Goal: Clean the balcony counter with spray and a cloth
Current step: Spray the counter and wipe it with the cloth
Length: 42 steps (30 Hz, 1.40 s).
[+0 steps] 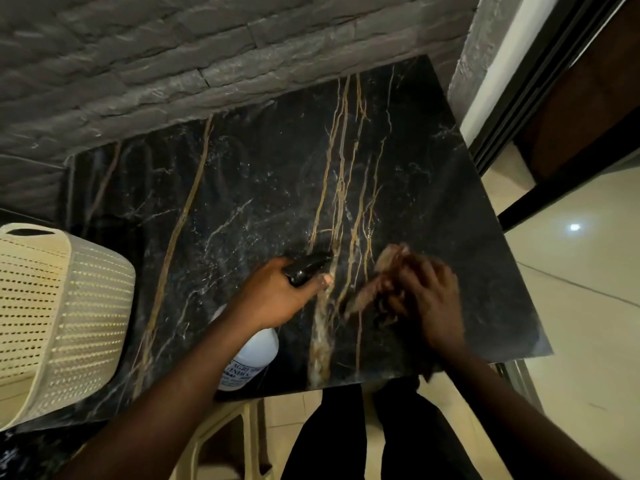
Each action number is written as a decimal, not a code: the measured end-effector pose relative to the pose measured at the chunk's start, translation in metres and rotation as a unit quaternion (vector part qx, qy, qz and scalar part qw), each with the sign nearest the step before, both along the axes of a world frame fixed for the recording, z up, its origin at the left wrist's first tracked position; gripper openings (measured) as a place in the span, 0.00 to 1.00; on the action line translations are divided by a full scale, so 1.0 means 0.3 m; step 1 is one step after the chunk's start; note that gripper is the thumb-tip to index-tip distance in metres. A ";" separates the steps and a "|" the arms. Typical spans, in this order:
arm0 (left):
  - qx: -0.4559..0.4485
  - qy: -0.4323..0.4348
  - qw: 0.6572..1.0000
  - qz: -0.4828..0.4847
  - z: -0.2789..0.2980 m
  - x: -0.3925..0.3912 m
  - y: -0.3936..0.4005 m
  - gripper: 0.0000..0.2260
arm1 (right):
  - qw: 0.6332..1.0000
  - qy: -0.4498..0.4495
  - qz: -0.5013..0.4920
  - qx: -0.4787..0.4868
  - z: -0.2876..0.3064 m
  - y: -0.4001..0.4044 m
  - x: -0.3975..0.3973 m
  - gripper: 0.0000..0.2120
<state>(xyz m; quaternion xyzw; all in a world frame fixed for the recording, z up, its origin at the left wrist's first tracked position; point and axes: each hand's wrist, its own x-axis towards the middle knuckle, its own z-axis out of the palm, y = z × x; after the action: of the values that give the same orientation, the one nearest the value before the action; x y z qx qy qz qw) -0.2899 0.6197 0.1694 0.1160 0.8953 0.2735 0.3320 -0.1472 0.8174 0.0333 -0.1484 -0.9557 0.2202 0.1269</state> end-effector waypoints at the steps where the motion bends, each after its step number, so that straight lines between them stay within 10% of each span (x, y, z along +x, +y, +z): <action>1: -0.004 0.005 1.000 0.001 0.000 -0.016 -0.008 0.13 | 0.999 -0.008 -0.049 -0.013 0.002 -0.026 -0.067 0.19; 9: -0.019 0.043 0.999 0.022 -0.006 -0.083 -0.032 0.15 | 0.971 0.009 0.235 0.028 -0.019 -0.265 0.015 0.18; 16: -0.022 0.040 0.999 -0.020 0.006 -0.145 -0.052 0.19 | 0.994 -0.003 -0.107 -0.015 0.007 -0.036 -0.223 0.20; 23: 0.004 0.028 1.000 -0.011 0.000 -0.177 -0.062 0.14 | 0.963 0.004 0.267 0.032 0.003 -0.272 -0.078 0.17; 29: -0.010 0.035 0.999 0.026 0.000 -0.235 -0.107 0.10 | 0.996 -0.049 -0.073 0.006 0.007 -0.031 -0.391 0.21; 37: -0.007 0.040 0.999 0.028 0.019 -0.319 -0.068 0.17 | 0.972 -0.028 0.230 0.044 -0.008 -0.381 -0.171 0.18; 42: 0.037 0.018 0.999 0.020 0.049 -0.375 -0.071 0.14 | 0.999 -0.038 0.003 0.010 0.034 -0.018 -0.281 0.19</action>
<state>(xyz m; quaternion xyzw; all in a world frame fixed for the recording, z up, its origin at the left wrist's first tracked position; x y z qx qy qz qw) -0.4024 0.5984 0.1840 0.1155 0.8923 0.3109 0.3063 -0.2316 0.8118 0.0434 -0.1521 -0.9625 0.2049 0.0918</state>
